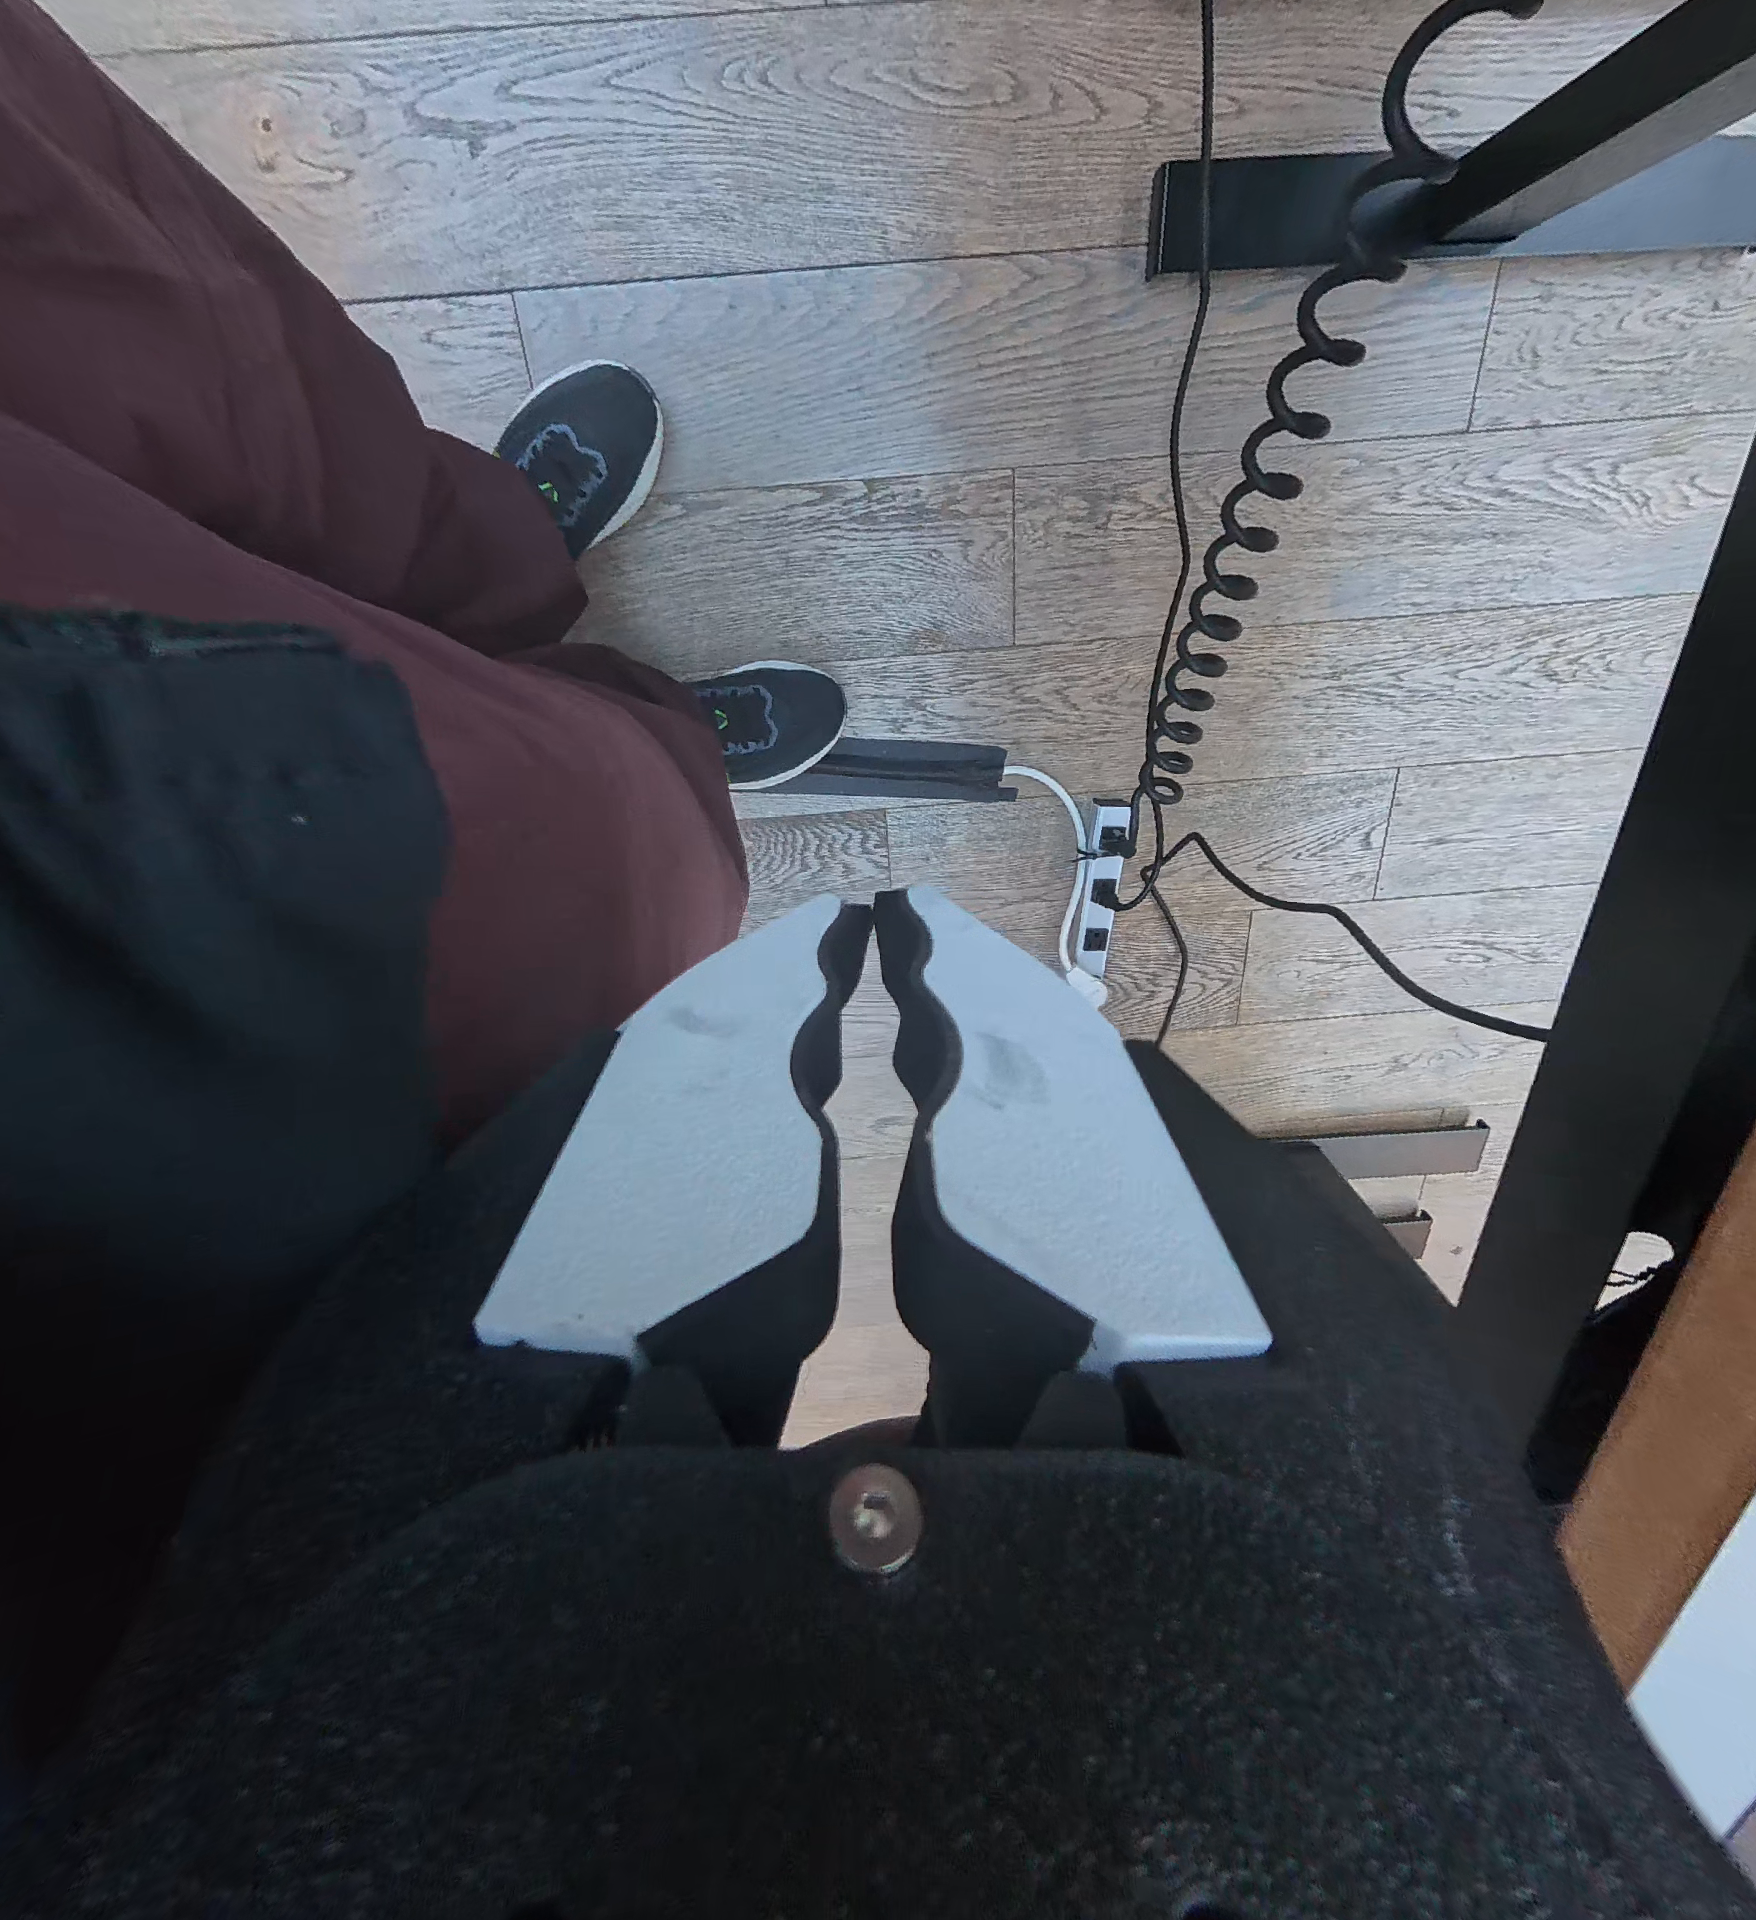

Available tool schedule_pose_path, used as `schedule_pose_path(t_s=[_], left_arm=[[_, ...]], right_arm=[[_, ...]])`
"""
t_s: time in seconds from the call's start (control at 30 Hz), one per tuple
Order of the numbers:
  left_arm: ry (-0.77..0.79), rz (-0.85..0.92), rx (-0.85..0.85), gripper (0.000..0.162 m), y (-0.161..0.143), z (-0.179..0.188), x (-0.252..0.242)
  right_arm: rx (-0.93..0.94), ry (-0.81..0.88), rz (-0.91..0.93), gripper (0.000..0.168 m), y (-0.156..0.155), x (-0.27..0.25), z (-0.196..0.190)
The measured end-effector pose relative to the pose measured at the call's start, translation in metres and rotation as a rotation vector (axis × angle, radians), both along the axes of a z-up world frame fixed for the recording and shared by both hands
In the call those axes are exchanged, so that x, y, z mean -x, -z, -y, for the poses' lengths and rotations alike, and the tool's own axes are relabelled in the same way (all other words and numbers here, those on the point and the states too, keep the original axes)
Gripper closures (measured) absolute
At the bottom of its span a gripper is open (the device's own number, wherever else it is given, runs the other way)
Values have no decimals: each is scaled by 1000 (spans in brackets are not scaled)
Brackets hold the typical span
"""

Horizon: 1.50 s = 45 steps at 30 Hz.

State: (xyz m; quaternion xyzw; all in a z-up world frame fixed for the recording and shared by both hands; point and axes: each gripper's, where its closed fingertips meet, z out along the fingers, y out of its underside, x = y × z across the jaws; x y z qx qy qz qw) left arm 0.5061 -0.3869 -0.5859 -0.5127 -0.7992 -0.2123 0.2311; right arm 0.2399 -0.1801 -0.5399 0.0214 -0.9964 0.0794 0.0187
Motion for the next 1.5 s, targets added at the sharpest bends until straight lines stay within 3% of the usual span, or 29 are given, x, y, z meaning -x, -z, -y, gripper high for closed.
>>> schedule_pose_path(t_s=[0.67,1.5], left_arm=[[104,21,15,156,-9,18,-13],[103,17,1,156,-3,30,-23]], right_arm=[[-21,30,17,161,7,-10,2],[-25,69,5,161,7,-14,14]])
